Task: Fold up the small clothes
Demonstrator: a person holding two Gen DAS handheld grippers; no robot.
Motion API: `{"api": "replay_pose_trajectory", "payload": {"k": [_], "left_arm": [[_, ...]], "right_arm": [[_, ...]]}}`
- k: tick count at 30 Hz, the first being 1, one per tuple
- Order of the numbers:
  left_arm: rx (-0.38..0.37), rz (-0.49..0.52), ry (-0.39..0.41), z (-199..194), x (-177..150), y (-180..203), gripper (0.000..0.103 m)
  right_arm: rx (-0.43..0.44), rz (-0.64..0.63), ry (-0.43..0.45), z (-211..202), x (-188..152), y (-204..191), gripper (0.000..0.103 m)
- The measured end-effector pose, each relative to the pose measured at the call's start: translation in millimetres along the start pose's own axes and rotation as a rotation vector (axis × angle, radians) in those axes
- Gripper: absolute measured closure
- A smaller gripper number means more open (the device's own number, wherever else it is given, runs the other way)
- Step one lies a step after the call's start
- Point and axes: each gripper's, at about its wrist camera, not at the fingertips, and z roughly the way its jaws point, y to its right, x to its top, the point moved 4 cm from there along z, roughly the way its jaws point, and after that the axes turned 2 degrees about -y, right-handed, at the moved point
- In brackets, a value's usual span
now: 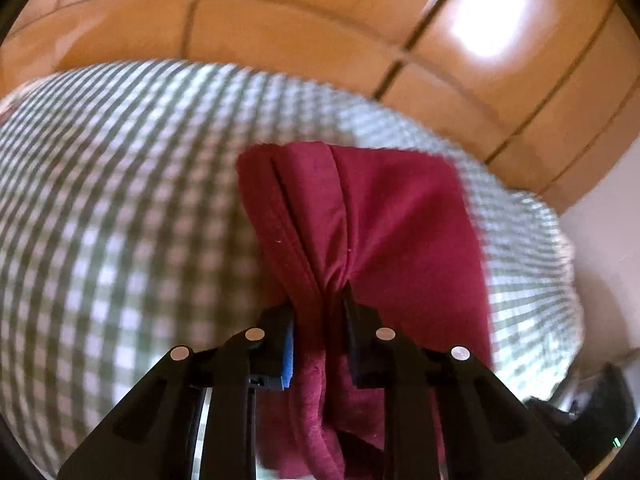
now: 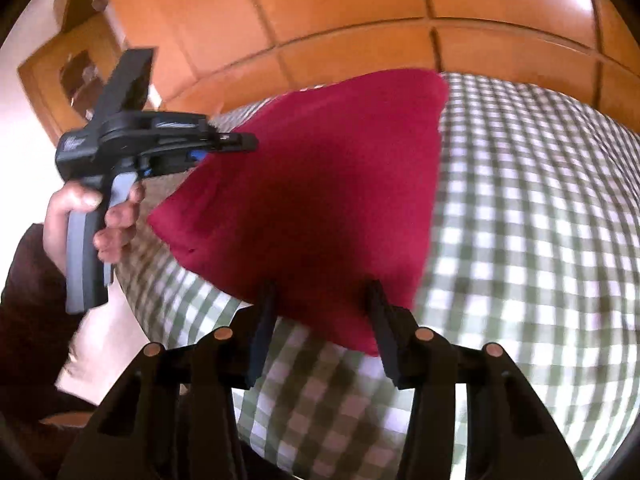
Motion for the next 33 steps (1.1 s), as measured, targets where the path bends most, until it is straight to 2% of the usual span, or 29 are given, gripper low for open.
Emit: {"api": "replay_pose_trajectory", "payload": {"k": [1,2,4,7,10,11,13,16,18,24,26,31,33], "left_arm": [[0.024,-0.008,-0.009,5.3,-3.4,-6.3,0.076],[0.043,-0.018,0.007,6.4,-5.3,-10.6,0.064],[0.072,-0.038,0.046,-1.7,-5.8,-13.7,0.056],[0.092,-0.048,0.124,-24.4,-5.4,-8.0,0.056],[0.104,0.005,0.188,-45.3,-12.6,9.5,0.056],[0.112,0.023,0.192,-46.4,-16.2,13.2,0.05],[0.149,0.073,0.216,-49.3,-28.0,24.0,0.037],[0.211,0.137,0.223,-40.9,-33.1,30.8,0.037],[0.225,0.132,0.206,-33.0,-36.6,27.9,0.037],[0.258,0.111,0.168,-17.6,-45.6,10.3,0.036],[0.257,0.103,0.171,-16.3,-47.5,5.3,0.027],[0.227,0.109,0.188,-13.6,-50.3,-2.0,0.027],[0.198,0.103,0.191,-12.8,-51.2,-5.8,0.027]], "right_arm": [[-0.015,-0.008,-0.005,5.0,0.0,-4.4,0.056],[-0.031,-0.017,-0.006,8.5,0.9,-8.0,0.054],[-0.035,-0.024,-0.008,8.3,1.4,-9.4,0.051],[0.0,-0.034,-0.018,1.0,2.9,-5.5,0.051],[0.095,0.011,-0.019,-17.1,5.5,8.7,0.051],[0.108,0.033,-0.003,-25.1,9.9,15.9,0.051],[0.1,0.064,0.033,-36.2,20.1,28.6,0.052],[0.072,0.096,0.077,-42.6,44.0,46.1,0.059],[0.05,0.099,0.099,-39.0,62.6,53.8,0.063],[-0.013,0.076,0.084,6.2,125.8,60.8,0.063],[-0.026,0.068,0.055,26.6,137.1,64.8,0.063],[-0.142,0.07,-0.032,84.1,158.3,89.3,0.063],[-0.163,0.115,-0.081,102.1,155.7,102.4,0.062]]}}
